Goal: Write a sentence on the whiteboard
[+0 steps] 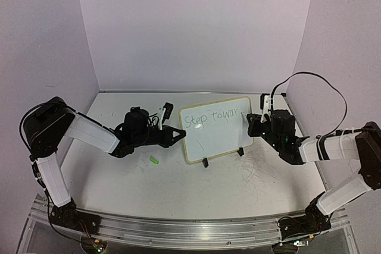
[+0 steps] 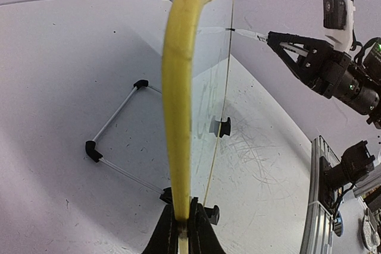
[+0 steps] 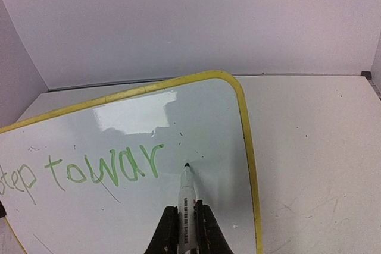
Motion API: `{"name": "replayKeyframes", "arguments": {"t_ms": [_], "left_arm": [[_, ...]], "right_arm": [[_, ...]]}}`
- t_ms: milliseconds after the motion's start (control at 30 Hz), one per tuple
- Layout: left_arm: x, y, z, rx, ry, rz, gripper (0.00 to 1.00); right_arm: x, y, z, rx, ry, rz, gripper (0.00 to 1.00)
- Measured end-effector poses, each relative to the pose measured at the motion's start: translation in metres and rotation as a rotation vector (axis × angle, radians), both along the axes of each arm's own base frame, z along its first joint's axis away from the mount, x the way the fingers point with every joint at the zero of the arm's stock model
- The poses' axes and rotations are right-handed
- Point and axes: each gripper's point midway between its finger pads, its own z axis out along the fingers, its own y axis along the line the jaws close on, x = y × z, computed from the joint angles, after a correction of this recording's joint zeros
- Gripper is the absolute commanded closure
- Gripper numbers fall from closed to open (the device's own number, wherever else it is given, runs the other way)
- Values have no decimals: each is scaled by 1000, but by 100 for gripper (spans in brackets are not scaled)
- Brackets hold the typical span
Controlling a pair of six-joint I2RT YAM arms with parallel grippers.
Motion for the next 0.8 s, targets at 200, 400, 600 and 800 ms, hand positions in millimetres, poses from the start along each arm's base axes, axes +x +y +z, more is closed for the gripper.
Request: {"name": "replayKeyframes", "arguments": {"t_ms": [200,400,600,800], "left_arm": [[0,0,0,0,0,0,100],[0,0,0,0,0,0,100],[0,0,0,0,0,0,100],[0,0,0,0,0,0,100]], "right_arm": [[4,0,4,7,-16,-10,100],[8,2,10,15,-33,-15,100],[8,5,12,18,-35,3,100],[6,8,11,24,-30,21,100]]}}
